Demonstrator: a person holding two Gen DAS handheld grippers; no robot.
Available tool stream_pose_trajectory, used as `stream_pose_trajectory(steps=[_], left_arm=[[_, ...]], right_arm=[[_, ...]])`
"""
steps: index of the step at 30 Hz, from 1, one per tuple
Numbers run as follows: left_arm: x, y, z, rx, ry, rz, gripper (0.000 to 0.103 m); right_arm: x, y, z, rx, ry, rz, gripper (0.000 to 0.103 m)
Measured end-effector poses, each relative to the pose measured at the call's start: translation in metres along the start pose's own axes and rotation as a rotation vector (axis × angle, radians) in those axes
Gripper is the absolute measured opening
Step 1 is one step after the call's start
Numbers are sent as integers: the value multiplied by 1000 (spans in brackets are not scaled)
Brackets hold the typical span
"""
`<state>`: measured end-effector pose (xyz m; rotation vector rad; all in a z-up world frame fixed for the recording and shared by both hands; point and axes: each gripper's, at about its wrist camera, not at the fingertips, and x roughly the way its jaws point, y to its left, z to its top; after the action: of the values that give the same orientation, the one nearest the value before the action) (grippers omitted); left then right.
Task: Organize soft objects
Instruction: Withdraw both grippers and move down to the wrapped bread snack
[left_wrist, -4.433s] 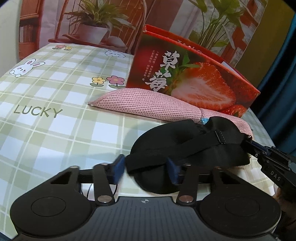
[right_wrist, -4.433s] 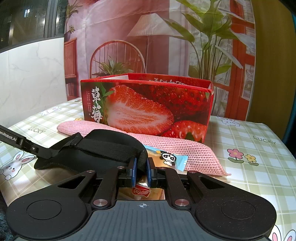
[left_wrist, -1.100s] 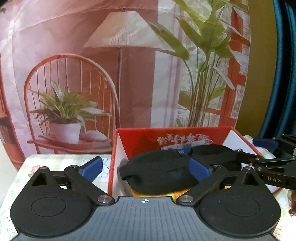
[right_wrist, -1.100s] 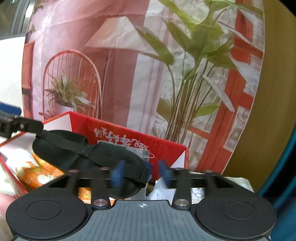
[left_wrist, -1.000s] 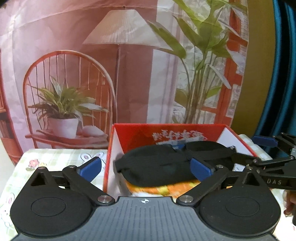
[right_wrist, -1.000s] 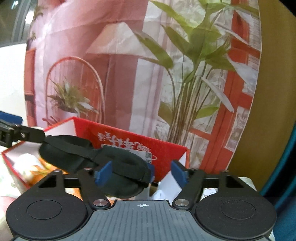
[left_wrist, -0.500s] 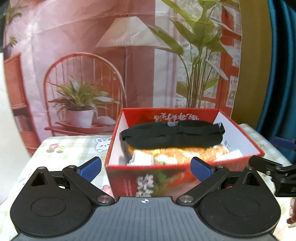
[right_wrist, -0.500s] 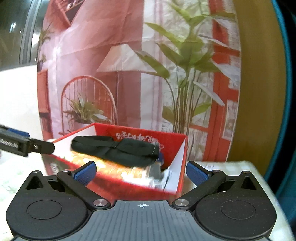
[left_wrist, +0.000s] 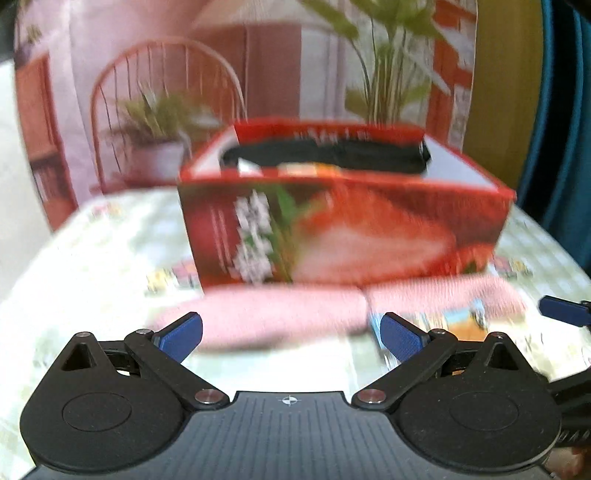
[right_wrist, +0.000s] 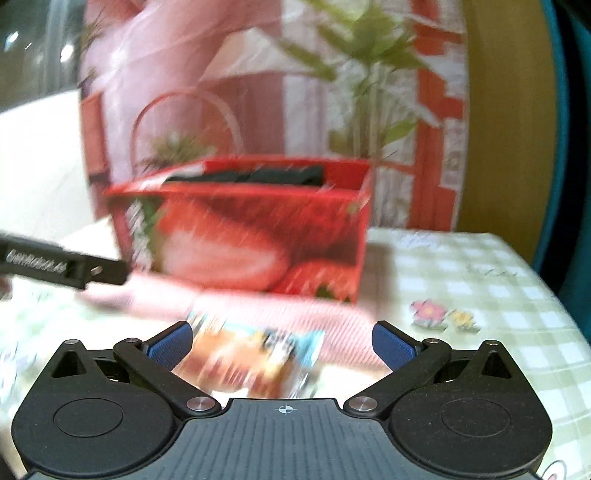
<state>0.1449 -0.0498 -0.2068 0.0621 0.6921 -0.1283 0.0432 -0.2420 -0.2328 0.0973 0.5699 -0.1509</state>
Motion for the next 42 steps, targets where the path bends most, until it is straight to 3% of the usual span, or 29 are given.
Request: stream_pose_trajectory(steps=[6, 15, 23, 42], left_arm=[[4, -8, -18, 70, 57, -38, 103], [13, -14, -32, 140, 96, -36, 103], [27, 1, -40, 83, 170, -33, 103], [27, 8, -49, 47, 137, -43, 103]], right_arm=[[8, 15, -16, -59, 59, 23, 103], [16, -4, -16, 60, 102, 80, 103], [17, -4, -17, 60, 102, 93, 103], [16, -1, -17, 42, 106, 140, 101]])
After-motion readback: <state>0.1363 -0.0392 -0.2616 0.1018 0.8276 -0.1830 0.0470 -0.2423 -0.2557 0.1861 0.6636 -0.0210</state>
